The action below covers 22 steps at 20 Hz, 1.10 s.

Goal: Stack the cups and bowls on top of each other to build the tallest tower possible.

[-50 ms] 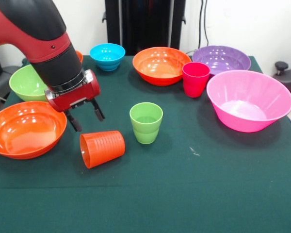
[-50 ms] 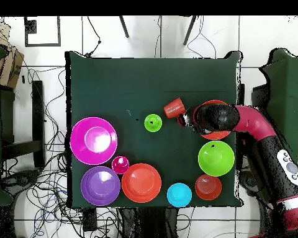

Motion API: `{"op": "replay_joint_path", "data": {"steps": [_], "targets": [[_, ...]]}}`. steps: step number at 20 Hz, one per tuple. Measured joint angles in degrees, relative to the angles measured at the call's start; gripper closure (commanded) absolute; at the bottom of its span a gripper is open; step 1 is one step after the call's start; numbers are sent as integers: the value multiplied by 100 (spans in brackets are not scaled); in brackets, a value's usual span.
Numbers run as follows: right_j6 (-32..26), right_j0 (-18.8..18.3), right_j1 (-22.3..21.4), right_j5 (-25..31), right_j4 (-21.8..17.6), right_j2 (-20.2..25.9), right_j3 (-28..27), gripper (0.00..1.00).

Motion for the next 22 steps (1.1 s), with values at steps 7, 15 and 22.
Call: {"op": "replay_joint_path", "data": {"steps": [7,15,22], "targets": [[-138,17,0,20,7,2,-137,0],[-293,73,1,213,23,5,-325,0],[-370,123,138,303,39,5,-516,0]]}}
